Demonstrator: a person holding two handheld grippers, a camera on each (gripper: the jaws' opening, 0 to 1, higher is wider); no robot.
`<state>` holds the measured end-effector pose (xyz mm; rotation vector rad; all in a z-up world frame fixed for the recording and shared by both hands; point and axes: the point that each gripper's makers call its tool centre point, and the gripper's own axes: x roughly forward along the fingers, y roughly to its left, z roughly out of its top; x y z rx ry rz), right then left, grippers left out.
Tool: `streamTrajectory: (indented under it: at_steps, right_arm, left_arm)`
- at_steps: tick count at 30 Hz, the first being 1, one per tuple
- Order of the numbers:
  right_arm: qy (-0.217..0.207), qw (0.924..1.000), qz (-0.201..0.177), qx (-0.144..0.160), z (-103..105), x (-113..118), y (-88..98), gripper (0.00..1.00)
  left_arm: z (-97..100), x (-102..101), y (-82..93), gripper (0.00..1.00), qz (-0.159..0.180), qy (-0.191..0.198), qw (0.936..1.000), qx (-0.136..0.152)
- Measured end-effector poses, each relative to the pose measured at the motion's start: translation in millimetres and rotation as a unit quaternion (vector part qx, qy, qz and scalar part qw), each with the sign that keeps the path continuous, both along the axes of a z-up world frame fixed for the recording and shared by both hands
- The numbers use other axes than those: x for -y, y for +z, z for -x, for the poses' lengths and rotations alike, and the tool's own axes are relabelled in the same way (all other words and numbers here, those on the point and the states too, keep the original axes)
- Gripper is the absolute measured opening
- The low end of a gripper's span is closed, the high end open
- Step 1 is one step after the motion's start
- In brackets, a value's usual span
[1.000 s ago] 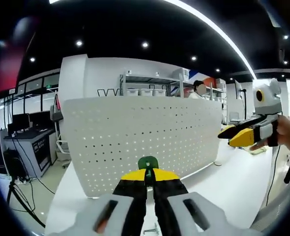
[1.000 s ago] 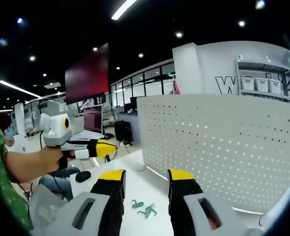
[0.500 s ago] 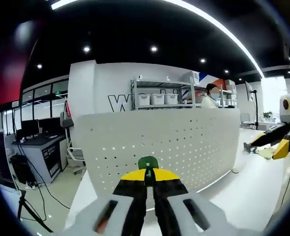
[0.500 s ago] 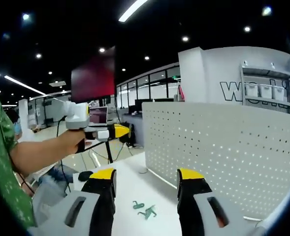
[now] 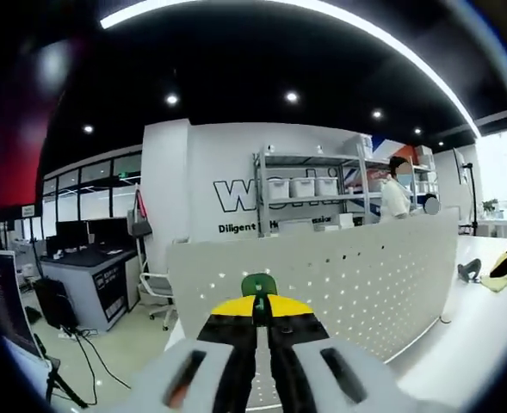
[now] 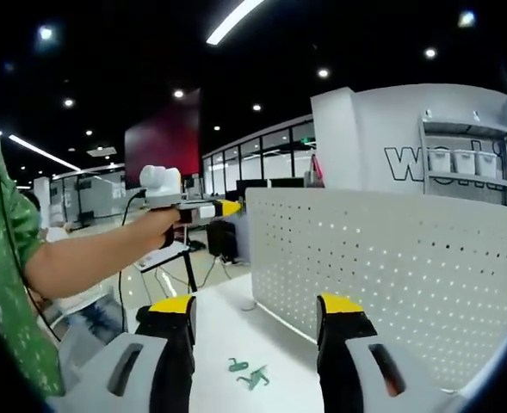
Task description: Insert the hook assembly into the mounting plate slot until the hook locks in place.
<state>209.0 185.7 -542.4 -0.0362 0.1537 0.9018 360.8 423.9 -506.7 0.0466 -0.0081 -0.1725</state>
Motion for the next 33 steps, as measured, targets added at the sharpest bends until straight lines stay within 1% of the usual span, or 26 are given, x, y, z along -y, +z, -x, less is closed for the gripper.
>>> streamTrajectory:
  at_steps: [3,5,9,11,17,19,27,29,33]
  right_arm:
    - [0.0,1.0,0.001,0.005,-0.7,1.6,3.1,0.59]
    - [-0.001,1.0,0.001,0.007,-1.0,3.6,5.4,0.6]
    - [-0.004,0.9999,0.004,0.009,-2.7,7.7,7.2,0.6]
    - [-0.001,0.9999,0.008,0.009,-3.2,8.1,7.9,0.62]
    - [0.001,0.9999,0.008,0.013,-6.3,4.9,11.4,0.65]
    - [-0.001,0.9998,0.012,0.015,-8.2,5.1,10.8,0.67]
    - [-0.002,0.9998,0.009,0.016,-13.3,4.7,12.7,0.68]
    - [-0.001,0.9999,0.008,0.014,-14.4,3.7,12.2,0.68]
    - [-0.002,0.9999,0.011,0.013,-16.1,3.5,10.4,0.67]
  left_arm:
    - [-8.0,-5.1,-1.0,0.03,-0.001,0.011,0.9999,0.002]
    - [-11.2,-7.7,0.6,0.03,0.0,0.013,0.9999,0.01]
    - [-19.8,-13.9,1.1,0.03,-0.007,0.019,0.9996,0.02]
    - [-24.1,-16.0,3.6,0.03,-0.011,0.021,0.9992,0.033]
    - [-37.6,-16.1,2.2,0.03,-0.017,0.021,0.9987,0.043]
    - [-39.8,-16.4,1.8,0.03,-0.021,0.021,0.9984,0.047]
    - [-49.5,-16.9,-1.5,0.03,-0.034,0.022,0.9971,0.065]
    - [-51.3,-17.9,-2.5,0.03,-0.04,0.026,0.9965,0.068]
    - [-54.3,-20.1,-5.8,0.03,-0.043,0.029,0.9964,0.067]
